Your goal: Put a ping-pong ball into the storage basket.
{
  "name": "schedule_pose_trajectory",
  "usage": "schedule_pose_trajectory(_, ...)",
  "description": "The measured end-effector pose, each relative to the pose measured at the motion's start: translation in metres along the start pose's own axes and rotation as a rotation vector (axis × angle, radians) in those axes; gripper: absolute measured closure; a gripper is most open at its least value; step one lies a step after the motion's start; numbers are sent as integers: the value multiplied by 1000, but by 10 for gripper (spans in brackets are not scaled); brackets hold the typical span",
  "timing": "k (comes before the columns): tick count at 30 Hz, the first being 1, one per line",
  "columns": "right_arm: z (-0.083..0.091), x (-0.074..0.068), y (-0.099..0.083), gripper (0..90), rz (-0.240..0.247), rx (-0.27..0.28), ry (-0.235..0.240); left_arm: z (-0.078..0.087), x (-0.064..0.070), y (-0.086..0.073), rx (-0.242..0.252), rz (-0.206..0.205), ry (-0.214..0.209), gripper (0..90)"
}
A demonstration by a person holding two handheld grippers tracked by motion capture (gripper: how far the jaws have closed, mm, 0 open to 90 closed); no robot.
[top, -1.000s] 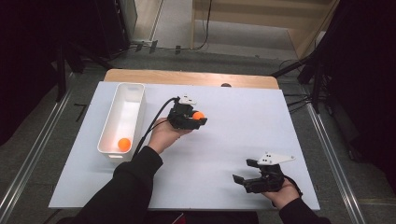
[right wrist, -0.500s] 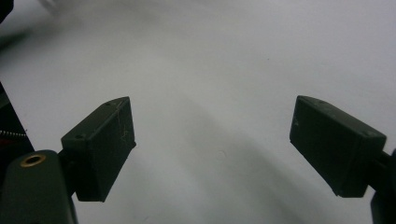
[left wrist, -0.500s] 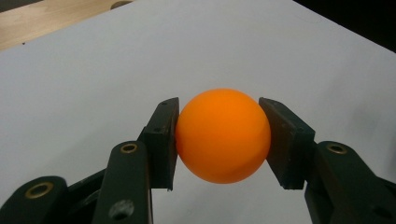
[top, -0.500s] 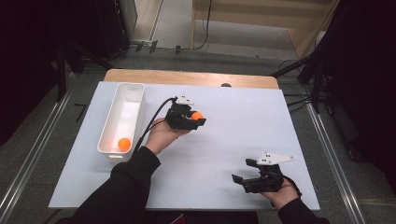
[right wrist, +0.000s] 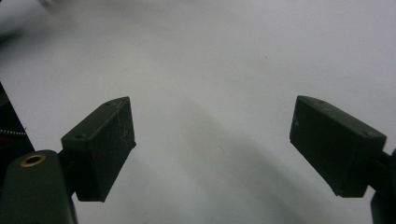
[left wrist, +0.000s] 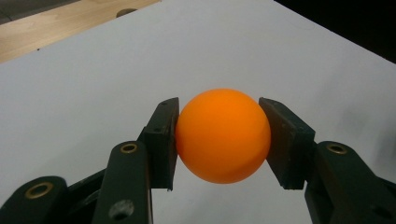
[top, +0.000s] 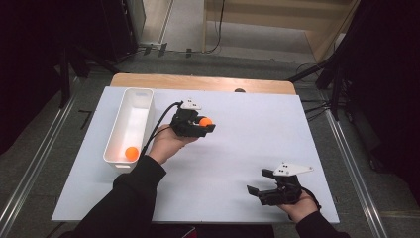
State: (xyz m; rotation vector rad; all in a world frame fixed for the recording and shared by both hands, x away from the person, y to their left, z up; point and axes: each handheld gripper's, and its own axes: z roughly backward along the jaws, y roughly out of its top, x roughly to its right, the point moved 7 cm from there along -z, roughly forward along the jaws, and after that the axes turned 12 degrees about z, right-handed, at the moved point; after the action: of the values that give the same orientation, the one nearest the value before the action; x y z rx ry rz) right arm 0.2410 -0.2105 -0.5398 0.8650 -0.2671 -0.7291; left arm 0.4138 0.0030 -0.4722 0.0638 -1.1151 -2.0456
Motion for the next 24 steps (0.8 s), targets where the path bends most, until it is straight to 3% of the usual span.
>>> schedule_pose_trajectory(24,2,1,-2,125,1,-5,-4,29,-6,7,1,10,-15,508)
